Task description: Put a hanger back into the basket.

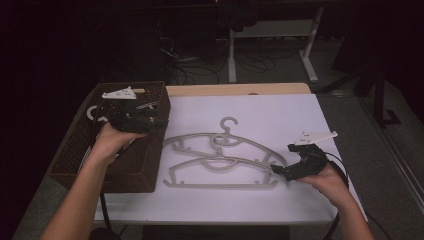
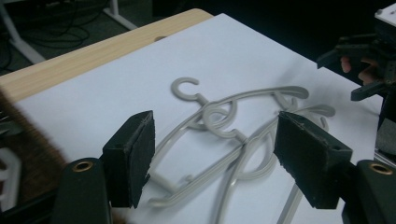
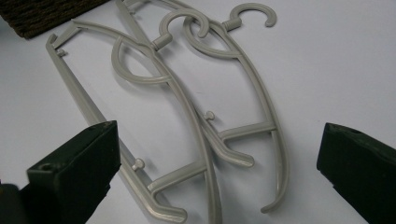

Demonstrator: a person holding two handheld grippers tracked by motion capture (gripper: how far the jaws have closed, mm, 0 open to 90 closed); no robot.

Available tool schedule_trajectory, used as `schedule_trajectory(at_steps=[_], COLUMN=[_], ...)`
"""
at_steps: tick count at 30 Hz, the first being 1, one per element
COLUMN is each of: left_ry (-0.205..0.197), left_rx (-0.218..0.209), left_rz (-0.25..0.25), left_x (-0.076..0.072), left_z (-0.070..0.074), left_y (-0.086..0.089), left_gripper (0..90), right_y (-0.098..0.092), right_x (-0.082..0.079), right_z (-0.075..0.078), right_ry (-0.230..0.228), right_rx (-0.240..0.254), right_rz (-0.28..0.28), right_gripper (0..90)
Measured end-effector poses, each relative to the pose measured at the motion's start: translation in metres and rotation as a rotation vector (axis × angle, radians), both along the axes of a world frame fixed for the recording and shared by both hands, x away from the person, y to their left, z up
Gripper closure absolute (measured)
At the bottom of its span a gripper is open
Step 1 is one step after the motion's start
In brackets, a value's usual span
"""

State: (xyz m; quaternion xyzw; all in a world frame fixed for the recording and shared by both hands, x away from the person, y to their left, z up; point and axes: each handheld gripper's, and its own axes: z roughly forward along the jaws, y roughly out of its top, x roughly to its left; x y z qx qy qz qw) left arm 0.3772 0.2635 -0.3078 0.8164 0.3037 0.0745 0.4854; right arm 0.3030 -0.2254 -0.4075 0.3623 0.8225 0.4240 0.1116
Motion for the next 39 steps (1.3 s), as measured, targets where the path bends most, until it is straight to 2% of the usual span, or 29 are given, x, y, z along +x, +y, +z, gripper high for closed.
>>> schedule_trajectory(at_steps=[6, 11, 18, 19, 20, 21, 22, 23, 26, 28, 29, 30, 39], left_ry=[-0.009, 0.001, 0.018, 0.022, 0.03, 0.03, 0.036, 0.046, 0.067, 0.067, 0.071, 0.071, 0.085], left_rx=[0.011, 0.024, 0.047, 0.052, 0.067, 0.067, 0.073, 0.076, 0.096, 0.132, 0.146, 0.18, 0.252], left_rz=[-0.04, -0.075, -0.121, -0.123, -0.125, -0.125, -0.127, -0.128, -0.121, -0.109, -0.102, -0.089, -0.073], left_x=[-0.008, -0.012, -0.017, -0.018, -0.019, -0.019, -0.02, -0.02, -0.021, -0.021, -0.021, -0.021, -0.023], left_z=[-0.006, -0.015, -0.032, -0.035, -0.043, -0.043, -0.047, -0.052, -0.065, -0.073, -0.077, -0.084, -0.107], left_y=[-0.033, -0.055, -0.082, -0.085, -0.09, -0.09, -0.092, -0.093, -0.098, -0.099, -0.1, -0.1, -0.1], left_gripper=[32.5, 34.7, 41.7, 41.7, 45.7, 47.7, 47.7, 52.3, 56.9, 60.9, 61.2, 60.7, 57.4], right_y=[0.002, 0.002, 0.001, 0.001, 0.001, 0.001, 0.001, 0.002, 0.002, 0.002, 0.002, 0.002, 0.002], right_x=[0.002, 0.002, 0.002, 0.002, 0.002, 0.002, 0.001, 0.001, 0.002, 0.001, 0.001, 0.001, 0.001], right_z=[-0.001, -0.002, -0.002, -0.002, -0.002, -0.002, -0.002, -0.002, -0.002, -0.002, -0.002, -0.002, -0.003], right_ry=[0.007, 0.009, 0.008, 0.008, 0.008, 0.008, 0.01, 0.01, 0.01, 0.011, 0.011, 0.012, 0.014], right_rx=[-0.001, -0.001, -0.001, -0.001, -0.001, -0.001, -0.001, -0.002, -0.003, -0.005, -0.006, -0.007, -0.011], right_rz=[0.003, 0.004, 0.007, 0.007, 0.007, 0.007, 0.007, 0.008, 0.008, 0.008, 0.008, 0.008, 0.013], right_gripper=[0.0, 0.0, 0.0, 0.0, 0.0, 0.0, 0.0, 0.0, 0.0, 0.0, 0.0, 0.0, 0.0])
